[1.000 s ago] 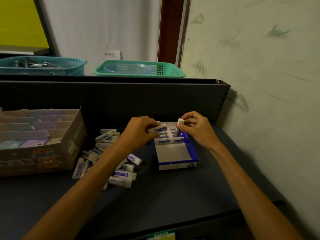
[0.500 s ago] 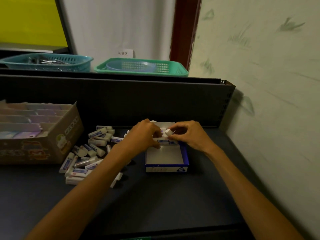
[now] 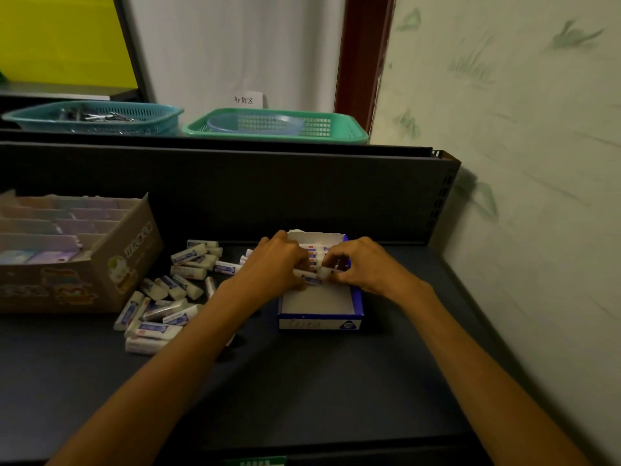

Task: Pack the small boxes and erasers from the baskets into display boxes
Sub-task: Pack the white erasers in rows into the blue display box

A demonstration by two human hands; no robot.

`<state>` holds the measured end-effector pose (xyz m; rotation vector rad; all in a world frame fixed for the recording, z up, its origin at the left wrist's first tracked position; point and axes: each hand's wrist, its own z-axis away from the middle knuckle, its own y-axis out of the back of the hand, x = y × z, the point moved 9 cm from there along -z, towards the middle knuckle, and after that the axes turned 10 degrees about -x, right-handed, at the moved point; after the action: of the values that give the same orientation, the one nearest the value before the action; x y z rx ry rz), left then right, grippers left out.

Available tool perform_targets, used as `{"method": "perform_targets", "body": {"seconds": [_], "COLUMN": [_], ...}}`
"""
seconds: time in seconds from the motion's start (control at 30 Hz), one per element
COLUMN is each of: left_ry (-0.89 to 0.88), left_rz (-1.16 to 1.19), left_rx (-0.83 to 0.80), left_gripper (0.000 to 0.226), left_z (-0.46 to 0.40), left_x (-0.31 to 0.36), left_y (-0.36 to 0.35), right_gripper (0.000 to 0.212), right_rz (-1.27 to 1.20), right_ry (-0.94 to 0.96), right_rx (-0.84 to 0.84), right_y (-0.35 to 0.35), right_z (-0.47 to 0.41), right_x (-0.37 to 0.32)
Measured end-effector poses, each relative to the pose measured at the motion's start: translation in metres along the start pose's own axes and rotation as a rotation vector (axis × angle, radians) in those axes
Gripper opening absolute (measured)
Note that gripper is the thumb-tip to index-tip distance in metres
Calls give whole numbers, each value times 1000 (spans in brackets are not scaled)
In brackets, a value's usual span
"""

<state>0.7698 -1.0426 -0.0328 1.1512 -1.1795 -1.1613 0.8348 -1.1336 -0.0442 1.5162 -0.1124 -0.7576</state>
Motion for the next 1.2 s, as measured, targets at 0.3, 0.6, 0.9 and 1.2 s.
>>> {"method": "perform_targets", "body": {"seconds": [0.3, 0.6, 0.9, 1.2], "left_ry": [-48, -35, -16, -12], "left_rz": [46, 113, 113, 95], "left_rx": [1, 3, 1, -11], "left_gripper": [24, 26, 27, 29], "left_z": [-2, 0, -2, -4], "left_x": [2, -3, -5, -4], "left_y": [-6, -8, -9, -12], "right_gripper": [31, 32, 24, 28], "right_rz": [18, 56, 104, 73], "right_ry": [-7, -15, -20, -38], "right_rx": [-5, -32, -86, -62], "right_y": [-1, -2, -2, -2], "right_z": [2, 0, -2, 2], "right_x": [-1, -2, 0, 2]}}
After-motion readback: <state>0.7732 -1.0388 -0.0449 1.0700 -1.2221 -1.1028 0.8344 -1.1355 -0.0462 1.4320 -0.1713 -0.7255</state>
